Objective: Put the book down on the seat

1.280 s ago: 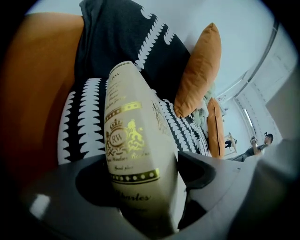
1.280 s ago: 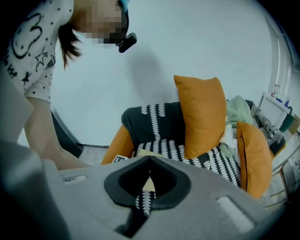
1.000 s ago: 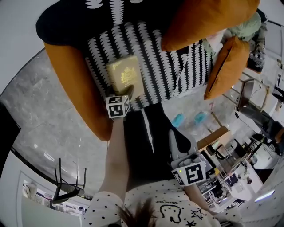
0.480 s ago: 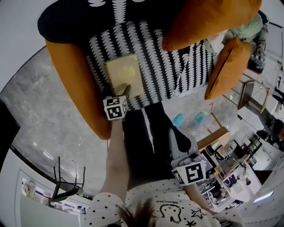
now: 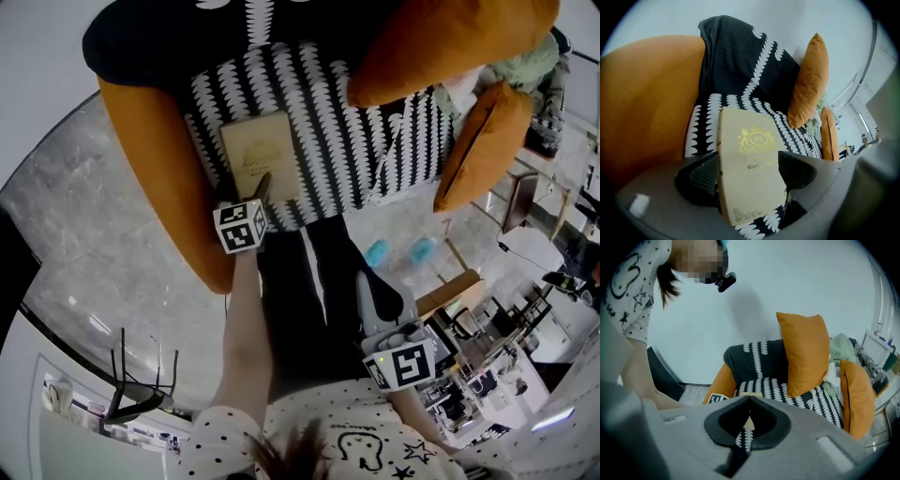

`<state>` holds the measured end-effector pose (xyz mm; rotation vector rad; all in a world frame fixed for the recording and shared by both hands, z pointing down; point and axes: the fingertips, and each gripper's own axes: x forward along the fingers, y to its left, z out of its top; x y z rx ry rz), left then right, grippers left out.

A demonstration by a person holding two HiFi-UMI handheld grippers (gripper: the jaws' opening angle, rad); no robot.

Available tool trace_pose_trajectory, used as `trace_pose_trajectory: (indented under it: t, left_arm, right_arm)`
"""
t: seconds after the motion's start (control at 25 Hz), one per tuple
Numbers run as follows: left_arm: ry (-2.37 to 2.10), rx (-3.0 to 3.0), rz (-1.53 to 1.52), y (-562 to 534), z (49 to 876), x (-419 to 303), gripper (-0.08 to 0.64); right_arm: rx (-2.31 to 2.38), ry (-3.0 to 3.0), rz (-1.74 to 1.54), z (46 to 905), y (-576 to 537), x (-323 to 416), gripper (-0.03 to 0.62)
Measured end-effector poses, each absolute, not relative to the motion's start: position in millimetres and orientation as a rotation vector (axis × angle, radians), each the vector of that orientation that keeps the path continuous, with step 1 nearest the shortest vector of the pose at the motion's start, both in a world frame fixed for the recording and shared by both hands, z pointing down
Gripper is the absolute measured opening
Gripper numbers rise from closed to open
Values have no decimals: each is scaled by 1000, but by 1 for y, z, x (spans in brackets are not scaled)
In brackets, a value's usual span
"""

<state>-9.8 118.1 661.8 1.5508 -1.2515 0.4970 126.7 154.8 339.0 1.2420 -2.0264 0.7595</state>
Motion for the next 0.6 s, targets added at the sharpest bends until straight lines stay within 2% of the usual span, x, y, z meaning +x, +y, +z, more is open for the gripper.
trace_pose_trajectory:
  t: [0.12, 0.24, 0.36, 0.48, 0.6]
  left_arm:
    - [-1290, 1568, 495, 114, 661, -11, 360]
    - [-1365, 1581, 499, 111, 660, -18, 231]
    - [-1424, 1553, 512, 115, 661, -32, 58]
    - [-1440, 1537, 520, 115, 658, -35, 4]
    - [-1437, 1538, 520, 113, 655, -30, -5]
  right_arm:
    - [1238, -2026, 764, 343, 154, 128, 2]
    - [1232, -2018, 766, 348, 154, 128, 2]
    - [1227, -2018, 768, 350, 158, 123, 2]
    - [1228, -2018, 765, 346, 161, 123, 2]
    - [1228, -2019, 765, 344, 161, 129, 2]
